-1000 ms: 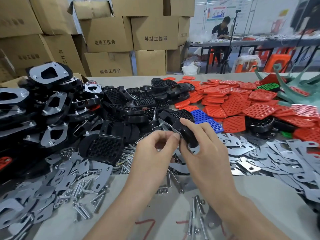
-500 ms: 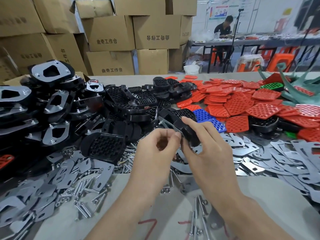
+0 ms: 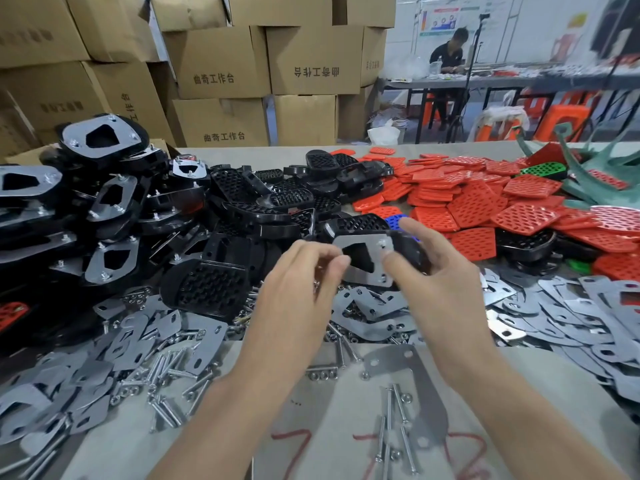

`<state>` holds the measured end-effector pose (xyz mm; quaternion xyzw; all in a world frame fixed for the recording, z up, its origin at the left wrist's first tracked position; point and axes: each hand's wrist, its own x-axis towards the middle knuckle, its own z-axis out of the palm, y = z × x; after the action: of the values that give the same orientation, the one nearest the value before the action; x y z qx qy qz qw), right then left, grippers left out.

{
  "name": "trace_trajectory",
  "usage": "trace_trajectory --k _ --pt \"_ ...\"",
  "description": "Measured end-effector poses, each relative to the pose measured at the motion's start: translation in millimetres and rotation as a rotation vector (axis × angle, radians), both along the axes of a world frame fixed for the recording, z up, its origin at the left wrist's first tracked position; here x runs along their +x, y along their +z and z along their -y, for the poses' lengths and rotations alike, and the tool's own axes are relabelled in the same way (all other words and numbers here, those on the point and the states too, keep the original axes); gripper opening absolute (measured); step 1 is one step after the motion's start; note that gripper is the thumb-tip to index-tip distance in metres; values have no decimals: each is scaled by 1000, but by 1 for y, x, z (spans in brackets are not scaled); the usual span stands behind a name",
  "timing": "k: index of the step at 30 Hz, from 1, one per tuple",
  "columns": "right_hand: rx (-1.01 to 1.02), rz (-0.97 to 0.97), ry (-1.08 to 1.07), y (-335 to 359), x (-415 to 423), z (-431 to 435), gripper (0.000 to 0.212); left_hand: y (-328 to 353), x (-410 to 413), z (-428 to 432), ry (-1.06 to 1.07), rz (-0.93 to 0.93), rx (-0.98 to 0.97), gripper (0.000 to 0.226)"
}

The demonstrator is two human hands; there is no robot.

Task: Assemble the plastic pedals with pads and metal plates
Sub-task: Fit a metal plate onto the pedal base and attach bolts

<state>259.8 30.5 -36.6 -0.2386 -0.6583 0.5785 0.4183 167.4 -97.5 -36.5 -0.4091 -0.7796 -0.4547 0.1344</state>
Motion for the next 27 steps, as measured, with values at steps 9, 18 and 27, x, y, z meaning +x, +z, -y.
trace_trajectory --k 9,18,27 --pt "-948 -348 231 5 7 -28 38 -9 -21 11 204 -82 -653 30" --pt "-930 -437 362 5 2 -20 16 -6 -28 4 119 -107 -748 41" --pt "-823 -316 409 -1 5 -21 21 -15 -36 5 177 -13 -700 16"
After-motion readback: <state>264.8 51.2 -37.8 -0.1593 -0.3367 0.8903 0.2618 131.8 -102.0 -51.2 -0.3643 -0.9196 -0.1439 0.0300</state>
